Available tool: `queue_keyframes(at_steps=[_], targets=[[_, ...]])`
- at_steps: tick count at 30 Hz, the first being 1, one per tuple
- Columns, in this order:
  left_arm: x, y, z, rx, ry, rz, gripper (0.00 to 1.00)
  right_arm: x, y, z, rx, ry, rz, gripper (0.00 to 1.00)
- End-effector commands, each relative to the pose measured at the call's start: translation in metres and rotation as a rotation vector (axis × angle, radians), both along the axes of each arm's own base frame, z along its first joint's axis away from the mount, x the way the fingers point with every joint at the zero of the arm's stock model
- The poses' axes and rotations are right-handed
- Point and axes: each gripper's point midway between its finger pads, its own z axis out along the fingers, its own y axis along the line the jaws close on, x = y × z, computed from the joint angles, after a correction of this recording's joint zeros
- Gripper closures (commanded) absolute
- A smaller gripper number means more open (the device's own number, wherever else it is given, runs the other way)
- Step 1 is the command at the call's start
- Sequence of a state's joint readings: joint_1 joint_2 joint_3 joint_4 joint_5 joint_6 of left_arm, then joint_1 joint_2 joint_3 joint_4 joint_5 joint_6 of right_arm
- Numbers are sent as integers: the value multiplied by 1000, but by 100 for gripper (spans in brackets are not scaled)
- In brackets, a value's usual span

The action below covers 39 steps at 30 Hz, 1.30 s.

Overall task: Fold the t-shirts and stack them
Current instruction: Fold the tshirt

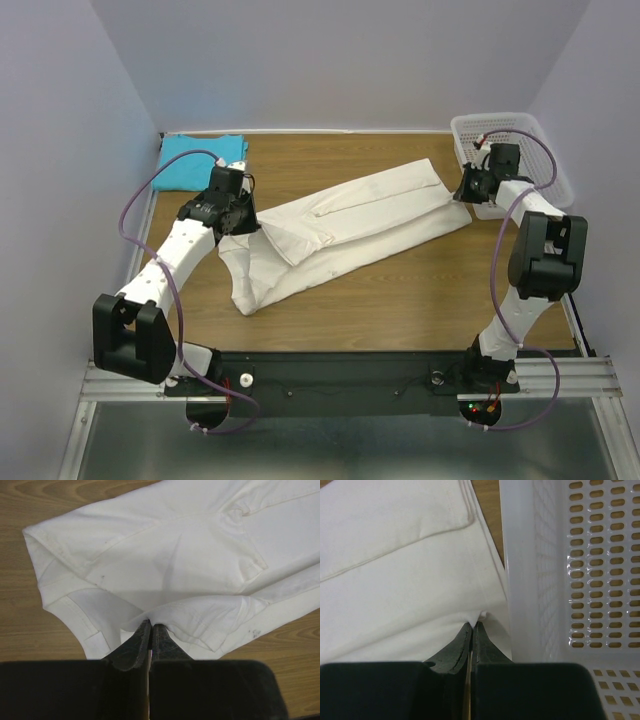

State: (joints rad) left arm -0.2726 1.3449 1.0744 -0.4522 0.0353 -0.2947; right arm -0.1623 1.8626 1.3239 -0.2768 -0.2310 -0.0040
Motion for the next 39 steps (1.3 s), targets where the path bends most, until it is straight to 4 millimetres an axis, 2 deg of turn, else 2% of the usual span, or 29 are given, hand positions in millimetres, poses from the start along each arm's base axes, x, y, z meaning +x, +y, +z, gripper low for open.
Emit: queue_keyframes(at_steps=[1, 11, 19, 39], targets=[[18, 4, 23, 9, -87, 13, 100, 8, -12, 28, -57, -101, -23, 99], [26, 5, 24, 20, -94, 10, 100, 1, -14, 28, -70, -102, -32, 100], [26, 6, 17, 23, -82, 10, 100, 12, -10, 29, -67, -113, -26, 99], [32, 7, 15, 34, -81, 5, 100, 18, -7, 27, -88, -113, -19, 96]])
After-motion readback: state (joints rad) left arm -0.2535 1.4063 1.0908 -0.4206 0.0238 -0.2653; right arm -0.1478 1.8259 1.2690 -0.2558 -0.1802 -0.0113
